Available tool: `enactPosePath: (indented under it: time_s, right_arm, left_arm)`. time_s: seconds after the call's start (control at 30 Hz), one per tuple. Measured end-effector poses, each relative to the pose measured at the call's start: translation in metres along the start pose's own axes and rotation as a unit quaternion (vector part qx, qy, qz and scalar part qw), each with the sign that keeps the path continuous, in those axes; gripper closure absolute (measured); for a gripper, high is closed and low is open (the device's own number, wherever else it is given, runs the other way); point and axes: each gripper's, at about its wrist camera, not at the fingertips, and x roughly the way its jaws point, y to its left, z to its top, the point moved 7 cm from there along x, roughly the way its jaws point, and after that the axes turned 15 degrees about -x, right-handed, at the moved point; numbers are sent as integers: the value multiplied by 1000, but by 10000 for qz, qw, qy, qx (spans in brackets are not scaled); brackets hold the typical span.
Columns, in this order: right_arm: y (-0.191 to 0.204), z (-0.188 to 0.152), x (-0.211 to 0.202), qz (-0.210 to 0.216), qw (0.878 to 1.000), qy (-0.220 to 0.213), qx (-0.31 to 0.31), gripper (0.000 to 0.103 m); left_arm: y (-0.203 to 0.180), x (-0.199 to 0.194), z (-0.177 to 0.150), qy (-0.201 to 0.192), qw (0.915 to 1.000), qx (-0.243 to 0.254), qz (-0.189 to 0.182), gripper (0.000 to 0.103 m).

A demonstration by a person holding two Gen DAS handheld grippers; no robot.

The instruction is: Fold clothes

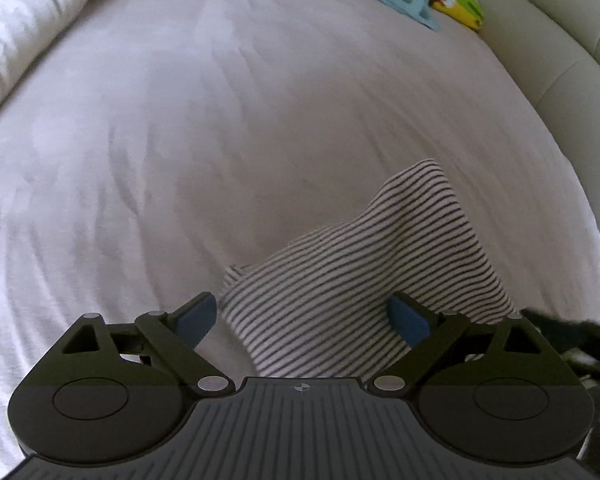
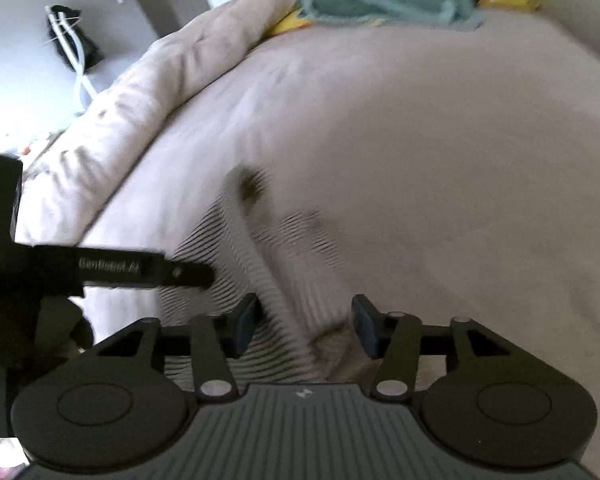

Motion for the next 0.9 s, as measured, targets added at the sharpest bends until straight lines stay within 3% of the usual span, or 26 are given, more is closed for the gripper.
enactPosePath:
  time_s: [0.07, 0.13, 0.27, 0.3, 0.4, 0.57, 0.63, 0.73, 0.8, 0.87, 0.9]
  right_arm:
    - [-13, 0, -14, -249, 9997, -26, -21, 34]
    - [-20, 3, -26, -397, 9992, -60, -63, 30]
    - [1, 9, -55, -115, 9986, -266, -448, 27]
    - [13, 9, -63, 28, 9975, -327, -624, 21]
    - [51, -2, -70, 175, 9866, -305, -1591, 14]
    - [60, -43, -48, -661, 9678, 167, -2422, 13]
    - [57, -35, -36, -1187, 9610, -70, -2496, 13]
    - [51, 0, -44, -1720, 9597, -742, -2097, 13]
    - [42, 16, -64, -2160, 9506, -1160, -1907, 12]
    - [29, 13, -72, -2594, 9403, -1162, -1869, 11]
    - [19, 7, -65, -2666, 9414, -926, -1846, 9]
  left_arm:
    - [0, 2, 0, 23, 10000, -67, -11, 5]
    - [0, 4, 0, 47, 9999, -134, -23, 4]
    - [-2, 10, 7, 124, 9997, -203, -72, 4]
    - [-1, 10, 8, 130, 9997, -198, -75, 4]
    - [2, 11, 8, 180, 9994, -271, -106, 4]
    - [10, 2, 11, 274, 9982, -477, -247, 5]
    - [9, -4, 12, 191, 9981, -502, -305, 5]
    - [7, -14, 14, 66, 9978, -540, -391, 5]
    - [6, -21, 15, -18, 9974, -565, -449, 5]
    - [5, -27, 16, -99, 9970, -588, -503, 5]
    - [4, -21, 13, -46, 9976, -539, -428, 5]
